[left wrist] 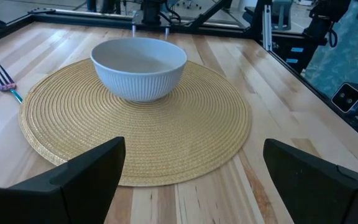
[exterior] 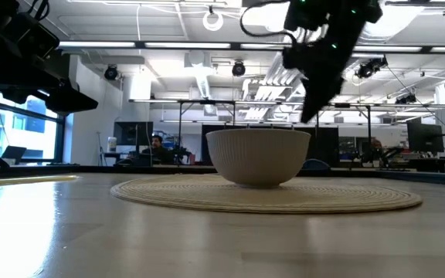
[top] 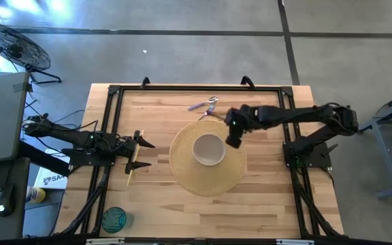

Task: Pick & Place Utensil
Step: Put the blue fork into the white bowl on the table placemat

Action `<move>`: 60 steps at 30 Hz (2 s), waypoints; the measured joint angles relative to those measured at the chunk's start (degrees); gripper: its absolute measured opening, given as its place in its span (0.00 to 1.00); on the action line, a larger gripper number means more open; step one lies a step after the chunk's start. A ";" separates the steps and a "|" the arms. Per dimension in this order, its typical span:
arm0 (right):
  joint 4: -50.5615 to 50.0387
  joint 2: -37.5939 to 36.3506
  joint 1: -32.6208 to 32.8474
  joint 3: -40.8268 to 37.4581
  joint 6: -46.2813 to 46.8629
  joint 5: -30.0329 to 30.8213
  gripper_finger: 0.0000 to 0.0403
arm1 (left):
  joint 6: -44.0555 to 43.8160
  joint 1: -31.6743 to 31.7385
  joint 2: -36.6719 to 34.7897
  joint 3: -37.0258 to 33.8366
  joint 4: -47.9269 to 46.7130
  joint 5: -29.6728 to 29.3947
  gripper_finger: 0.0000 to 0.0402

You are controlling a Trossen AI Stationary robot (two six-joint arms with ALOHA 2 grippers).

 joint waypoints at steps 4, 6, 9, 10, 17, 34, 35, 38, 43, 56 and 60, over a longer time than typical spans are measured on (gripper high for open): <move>0.14 2.73 -3.19 6.64 -3.89 0.05 0.29 | 0.00 0.00 0.00 0.01 0.00 -0.01 0.94; 0.35 6.05 -4.78 10.51 -3.40 -0.89 0.29 | 0.00 0.00 0.00 0.01 0.00 -0.01 0.94; 0.15 12.47 -6.35 16.56 -4.49 -3.13 0.29 | 0.00 0.00 0.00 0.01 0.00 -0.01 0.94; -0.07 14.85 -6.66 18.63 -5.48 -3.74 0.29 | 0.00 0.00 -0.02 0.00 0.00 -0.01 0.94; -3.25 29.51 -8.48 32.01 -18.07 -3.77 0.29 | 0.00 0.00 -0.01 0.00 0.00 0.00 0.94; -8.46 44.42 -14.42 40.75 -41.16 -7.28 0.44 | 0.00 0.00 -0.01 -0.01 0.00 -0.01 0.94; -8.25 44.47 -14.67 40.73 -41.54 -7.79 0.45 | 0.00 0.00 0.00 -0.01 0.00 -0.01 0.94; -6.96 44.45 -15.59 40.80 -42.09 -9.64 0.48 | 0.00 0.00 0.00 0.01 0.00 0.00 0.94; -3.55 44.38 -17.62 39.57 -42.31 -14.57 0.48 | 0.00 0.00 -0.01 -0.01 0.00 -0.01 0.94; -2.76 44.08 -19.55 35.21 -41.19 -12.13 0.48 | 0.00 0.00 -0.01 0.01 0.00 -0.01 0.94; -5.24 43.56 -19.58 35.27 -40.76 -9.42 0.47 | 0.00 0.00 0.00 0.00 0.00 -0.01 0.94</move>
